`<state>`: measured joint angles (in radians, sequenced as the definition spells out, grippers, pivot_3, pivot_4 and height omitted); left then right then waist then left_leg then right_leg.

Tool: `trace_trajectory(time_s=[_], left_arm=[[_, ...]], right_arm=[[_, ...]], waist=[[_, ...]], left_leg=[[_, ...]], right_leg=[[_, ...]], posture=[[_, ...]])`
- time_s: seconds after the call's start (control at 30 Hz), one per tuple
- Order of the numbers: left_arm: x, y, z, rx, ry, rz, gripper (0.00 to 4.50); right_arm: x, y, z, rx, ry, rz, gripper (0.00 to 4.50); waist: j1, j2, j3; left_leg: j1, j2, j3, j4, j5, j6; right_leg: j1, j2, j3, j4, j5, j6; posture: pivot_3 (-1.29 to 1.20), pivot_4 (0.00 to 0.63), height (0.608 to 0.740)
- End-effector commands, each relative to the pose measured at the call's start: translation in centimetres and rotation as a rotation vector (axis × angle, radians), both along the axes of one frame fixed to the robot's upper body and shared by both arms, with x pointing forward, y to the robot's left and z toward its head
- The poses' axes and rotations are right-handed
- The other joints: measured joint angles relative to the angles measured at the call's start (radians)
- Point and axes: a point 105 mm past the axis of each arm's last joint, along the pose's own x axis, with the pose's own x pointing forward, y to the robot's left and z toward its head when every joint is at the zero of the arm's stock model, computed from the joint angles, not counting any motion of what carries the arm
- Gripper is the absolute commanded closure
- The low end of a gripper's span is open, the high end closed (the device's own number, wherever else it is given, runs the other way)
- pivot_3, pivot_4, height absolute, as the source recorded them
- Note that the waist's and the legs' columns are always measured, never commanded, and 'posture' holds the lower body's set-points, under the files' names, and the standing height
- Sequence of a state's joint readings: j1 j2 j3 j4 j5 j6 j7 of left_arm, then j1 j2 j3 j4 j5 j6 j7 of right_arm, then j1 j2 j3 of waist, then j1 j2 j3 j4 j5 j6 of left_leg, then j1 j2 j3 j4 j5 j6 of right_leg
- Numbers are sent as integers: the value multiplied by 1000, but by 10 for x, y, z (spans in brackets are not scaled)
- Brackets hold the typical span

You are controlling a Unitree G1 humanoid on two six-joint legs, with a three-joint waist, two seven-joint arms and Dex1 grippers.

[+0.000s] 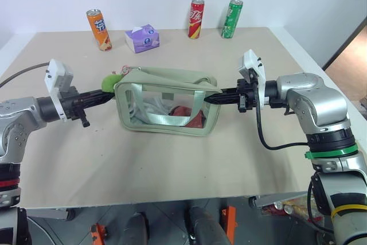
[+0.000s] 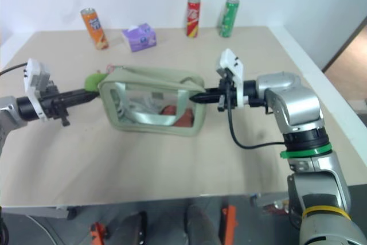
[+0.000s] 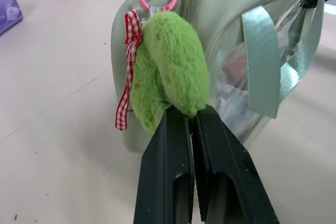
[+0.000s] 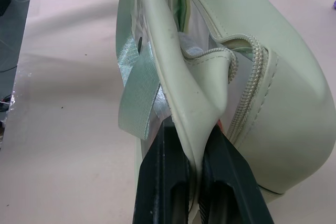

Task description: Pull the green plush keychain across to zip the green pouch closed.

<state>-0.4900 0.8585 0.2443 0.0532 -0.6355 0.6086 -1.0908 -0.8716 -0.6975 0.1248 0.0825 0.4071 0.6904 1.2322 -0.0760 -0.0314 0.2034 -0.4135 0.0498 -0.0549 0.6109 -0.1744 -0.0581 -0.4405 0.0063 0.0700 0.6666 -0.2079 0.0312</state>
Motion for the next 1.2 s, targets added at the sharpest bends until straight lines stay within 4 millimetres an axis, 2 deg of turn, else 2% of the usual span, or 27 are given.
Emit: trace_trajectory(time_s=[0.03,0.1,0.2,0.3,0.4,0.57,0.9,1.1,1.2], left_arm=[[-4,8,28,19,-100,14,4483],[0,13,34,25,-130,44,4483],[11,8,57,1,-231,79,4483],[14,-16,80,-41,-306,18,4483],[11,-49,87,-23,-348,-95,4483],[9,-91,78,17,-338,-258,4483],[8,-143,63,19,-298,-456,4483],[4,-188,53,16,-286,-585,4483],[2,-201,50,18,-284,-624,4483]], right_arm=[[-2,-3,13,9,-47,-3,4500],[-2,-3,13,9,-48,-3,4500],[-2,-2,12,8,-47,-1,4500],[-2,-1,12,8,-45,0,4500],[-1,-1,12,10,-46,-1,4500],[-2,-1,12,13,-48,-10,4500],[-8,-6,11,18,-45,-32,4500],[-11,-4,9,24,-32,-28,4500],[-12,-3,8,25,-30,-29,4500]], waist=[[0,0,0],[0,0,0],[1,0,0],[4,0,0],[3,0,0],[1,0,0],[3,0,0],[4,0,0],[4,0,0]], left_leg=[[0,0,0,0,0,0],[0,0,0,0,0,0],[0,0,0,0,0,0],[-2,0,-1,4,0,0],[-5,-1,-1,7,0,0],[-5,-1,-1,9,0,0],[-6,-1,-1,9,0,0],[-8,-3,-1,14,0,0],[-8,-3,-1,15,0,0]], right_leg=[[0,0,0,0,0,0],[0,0,0,0,0,0],[0,0,0,0,0,0],[0,0,-1,0,1,1],[0,-1,0,0,2,3],[0,0,1,0,4,4],[0,0,1,0,5,4],[1,0,3,0,6,6],[1,0,4,0,6,7]], posture=[[0,150,740],[0,150,740],[0,150,740],[0,150,740],[0,150,740],[0,150,740],[0,150,740],[0,150,740],[0,150,740]])
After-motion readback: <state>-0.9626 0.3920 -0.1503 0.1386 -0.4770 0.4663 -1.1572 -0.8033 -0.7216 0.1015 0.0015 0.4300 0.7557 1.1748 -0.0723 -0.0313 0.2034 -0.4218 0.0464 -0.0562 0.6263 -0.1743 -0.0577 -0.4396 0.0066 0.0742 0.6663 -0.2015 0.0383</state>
